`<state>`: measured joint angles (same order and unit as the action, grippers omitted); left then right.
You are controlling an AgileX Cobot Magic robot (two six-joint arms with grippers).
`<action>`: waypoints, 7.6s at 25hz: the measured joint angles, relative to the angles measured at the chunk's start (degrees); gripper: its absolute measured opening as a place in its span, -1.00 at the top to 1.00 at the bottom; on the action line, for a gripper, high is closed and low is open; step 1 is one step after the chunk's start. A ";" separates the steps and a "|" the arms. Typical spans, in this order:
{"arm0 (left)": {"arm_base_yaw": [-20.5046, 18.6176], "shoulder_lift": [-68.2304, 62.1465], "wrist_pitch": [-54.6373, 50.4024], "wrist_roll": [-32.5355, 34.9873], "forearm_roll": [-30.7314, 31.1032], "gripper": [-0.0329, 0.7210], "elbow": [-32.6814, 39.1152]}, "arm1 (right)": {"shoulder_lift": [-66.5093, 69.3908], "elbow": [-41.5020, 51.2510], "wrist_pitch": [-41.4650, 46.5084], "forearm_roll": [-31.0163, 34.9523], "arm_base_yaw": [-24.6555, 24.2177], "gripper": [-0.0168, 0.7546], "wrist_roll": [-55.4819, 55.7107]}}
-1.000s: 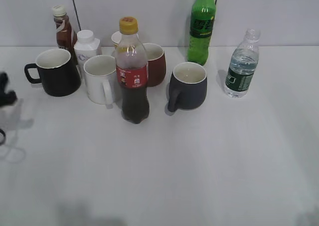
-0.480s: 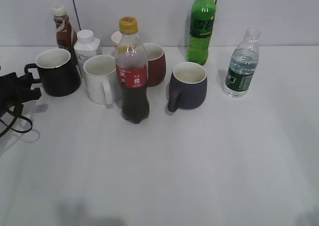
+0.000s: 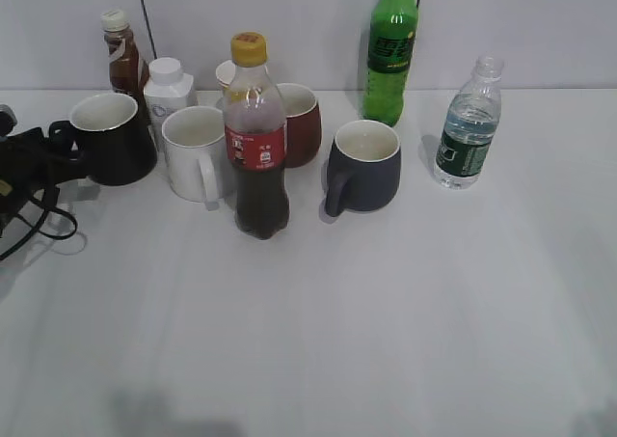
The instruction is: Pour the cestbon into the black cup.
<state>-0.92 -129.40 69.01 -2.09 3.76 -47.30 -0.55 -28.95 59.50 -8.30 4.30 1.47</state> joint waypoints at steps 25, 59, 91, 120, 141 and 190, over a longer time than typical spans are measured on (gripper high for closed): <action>-0.05 7.86 -4.85 0.60 4.83 0.77 4.93 | 3.89 -1.21 -10.48 5.03 0.00 -0.43 -5.67; 3.57 42.70 -15.81 0.60 10.29 0.77 21.92 | 116.98 -3.21 -128.04 -6.96 0.00 -0.77 5.28; 31.13 47.43 -39.54 0.60 10.38 0.77 21.92 | 90.36 -13.42 -80.42 -5.35 19.73 -0.30 -17.91; 37.64 42.99 -39.66 0.60 10.36 0.77 16.13 | 88.43 -13.16 -76.79 -4.91 28.53 -0.30 -65.42; 37.64 42.99 -39.53 0.60 10.40 0.77 16.13 | 88.43 -13.16 -84.06 4.72 28.53 -0.30 -82.54; 22.53 51.78 -20.63 18.21 -23.81 0.77 25.42 | 90.12 -10.28 -91.58 -7.30 2.96 -0.30 6.14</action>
<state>21.62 -77.61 48.38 16.12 -20.05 -21.88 89.57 -39.23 -32.08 -15.59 7.27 7.61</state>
